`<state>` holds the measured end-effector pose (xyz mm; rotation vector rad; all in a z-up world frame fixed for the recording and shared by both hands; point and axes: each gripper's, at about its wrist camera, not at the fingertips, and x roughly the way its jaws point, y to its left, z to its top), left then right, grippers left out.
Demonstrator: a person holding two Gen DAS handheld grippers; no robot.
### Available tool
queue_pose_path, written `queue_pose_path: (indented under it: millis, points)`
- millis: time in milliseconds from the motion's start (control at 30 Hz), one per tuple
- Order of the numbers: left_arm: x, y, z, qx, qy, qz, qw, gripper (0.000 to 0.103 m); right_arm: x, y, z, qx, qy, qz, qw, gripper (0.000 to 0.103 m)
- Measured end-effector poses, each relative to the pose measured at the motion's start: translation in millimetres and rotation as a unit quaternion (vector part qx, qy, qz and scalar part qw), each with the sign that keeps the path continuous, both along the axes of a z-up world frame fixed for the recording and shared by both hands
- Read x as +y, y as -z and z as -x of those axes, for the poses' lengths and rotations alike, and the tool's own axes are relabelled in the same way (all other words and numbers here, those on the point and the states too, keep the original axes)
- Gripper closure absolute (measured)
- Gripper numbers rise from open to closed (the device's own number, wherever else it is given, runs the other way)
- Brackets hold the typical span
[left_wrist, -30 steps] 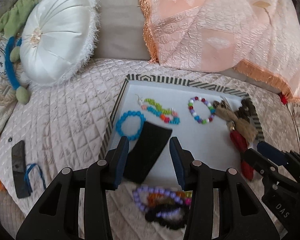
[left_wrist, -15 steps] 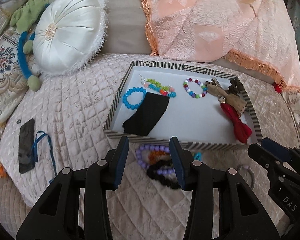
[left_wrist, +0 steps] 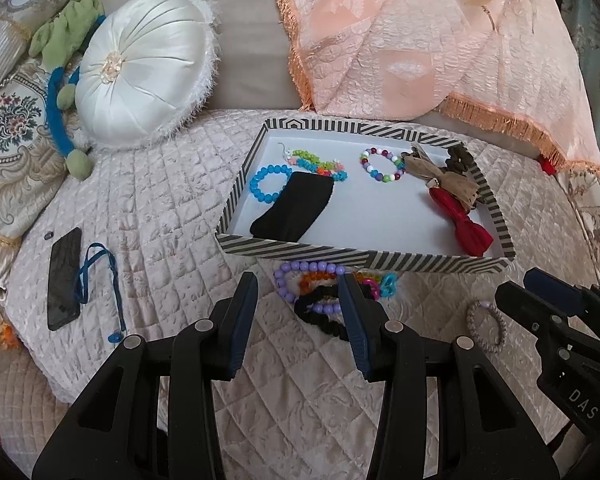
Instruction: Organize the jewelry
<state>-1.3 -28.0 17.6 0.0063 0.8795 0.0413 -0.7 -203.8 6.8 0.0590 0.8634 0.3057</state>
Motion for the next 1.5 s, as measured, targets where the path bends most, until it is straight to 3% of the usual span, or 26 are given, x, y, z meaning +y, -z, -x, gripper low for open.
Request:
queue_pose_path:
  millis: [733, 833, 967, 1133, 1500]
  points:
    - [3.5, 13.4, 5.0, 0.02, 0.004, 0.009, 0.9998, 0.061, -20.2, 11.6, 7.2, 0.015, 0.014, -0.004, 1.0, 0.063]
    - [9.3, 19.0, -0.4, 0.036, 0.008, 0.03, 0.9989, 0.06, -28.6, 16.3, 3.8, 0.022, 0.018, -0.005, 1.0, 0.063]
    - [20.9, 25.0, -8.0, 0.055, 0.004, 0.055, 0.9969, 0.05, -49.7, 24.3, -2.3, 0.033, 0.039, -0.004, 0.999, 0.063]
    - [38.4, 38.8, -20.0, 0.092, -0.005, 0.107, 0.99, 0.049, -72.5, 41.1, -7.5, 0.057, 0.058, -0.009, 0.997, 0.063]
    - [54.2, 66.1, -36.2, 0.136, -0.029, 0.155, 0.978, 0.049, -70.6, 76.8, -16.6, 0.081, 0.05, -0.008, 0.995, 0.063]
